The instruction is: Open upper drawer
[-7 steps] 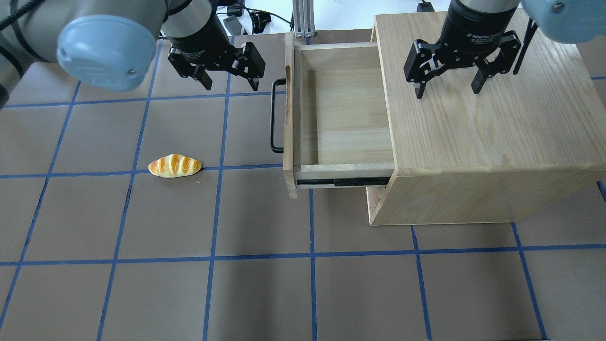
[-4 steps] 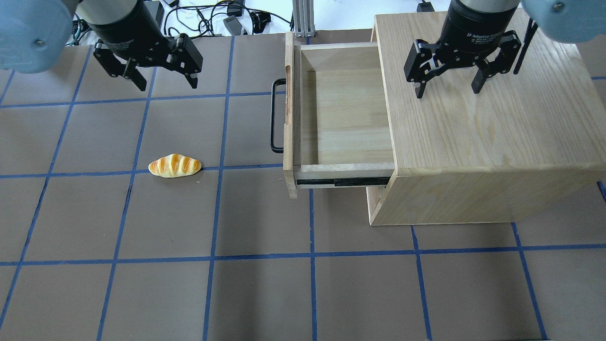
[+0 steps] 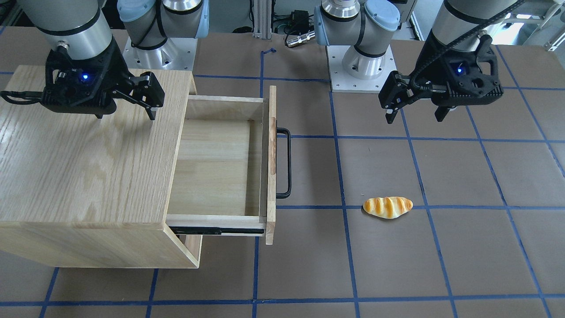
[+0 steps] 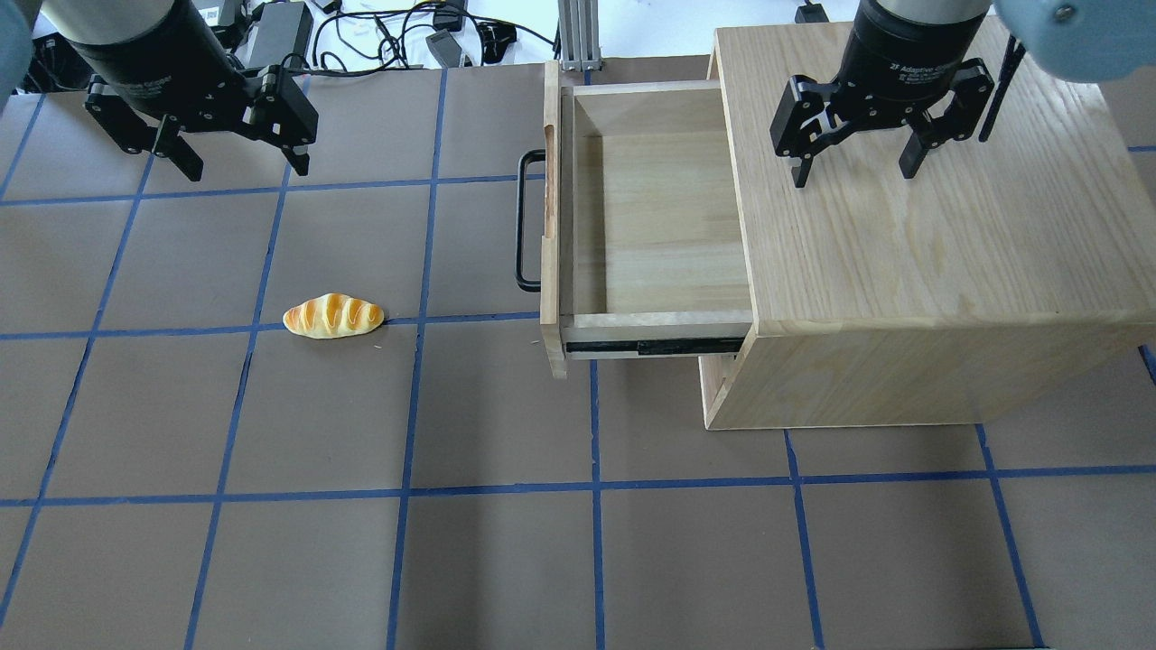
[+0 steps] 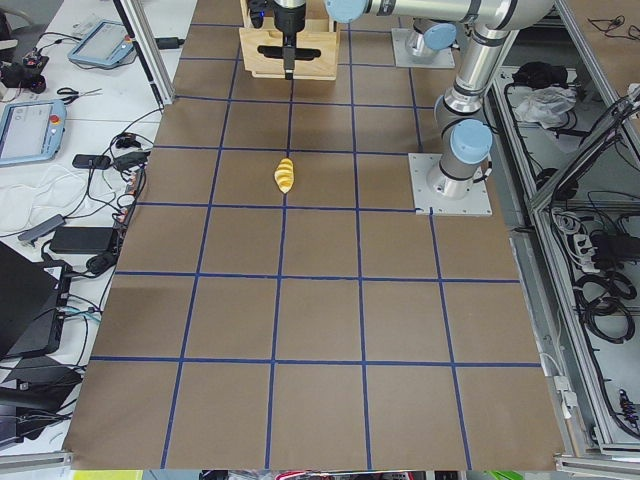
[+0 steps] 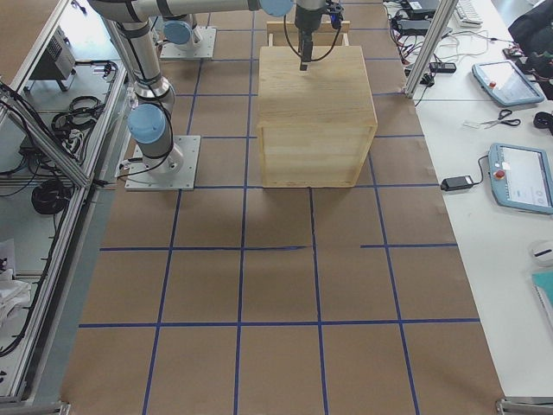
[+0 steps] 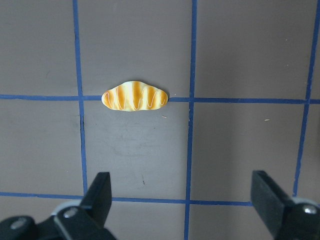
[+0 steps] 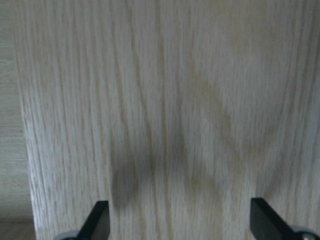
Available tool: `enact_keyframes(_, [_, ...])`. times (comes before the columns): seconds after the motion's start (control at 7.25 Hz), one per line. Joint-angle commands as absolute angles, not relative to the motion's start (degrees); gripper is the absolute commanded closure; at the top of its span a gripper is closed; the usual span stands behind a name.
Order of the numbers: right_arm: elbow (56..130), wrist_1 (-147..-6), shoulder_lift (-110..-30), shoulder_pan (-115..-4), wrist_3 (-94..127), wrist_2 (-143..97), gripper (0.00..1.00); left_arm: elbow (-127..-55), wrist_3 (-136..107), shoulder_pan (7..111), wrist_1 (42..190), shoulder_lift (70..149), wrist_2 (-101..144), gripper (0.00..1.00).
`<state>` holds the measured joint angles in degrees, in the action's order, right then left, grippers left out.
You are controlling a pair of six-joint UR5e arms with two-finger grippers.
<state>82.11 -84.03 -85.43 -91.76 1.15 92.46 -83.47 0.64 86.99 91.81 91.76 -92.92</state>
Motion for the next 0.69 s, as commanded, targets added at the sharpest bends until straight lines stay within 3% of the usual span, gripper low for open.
enact_keyframes(0.0, [82.1, -84.0, -85.4, -91.8, 1.1, 92.5, 0.00, -84.6, -0.7, 87.2, 91.9, 91.7, -92.9, 0.00])
enact_keyframes(0.55, [82.1, -84.0, -85.4, -91.8, 1.1, 92.5, 0.00, -84.9, -1.5, 87.6, 91.8, 92.1, -91.9, 0.00])
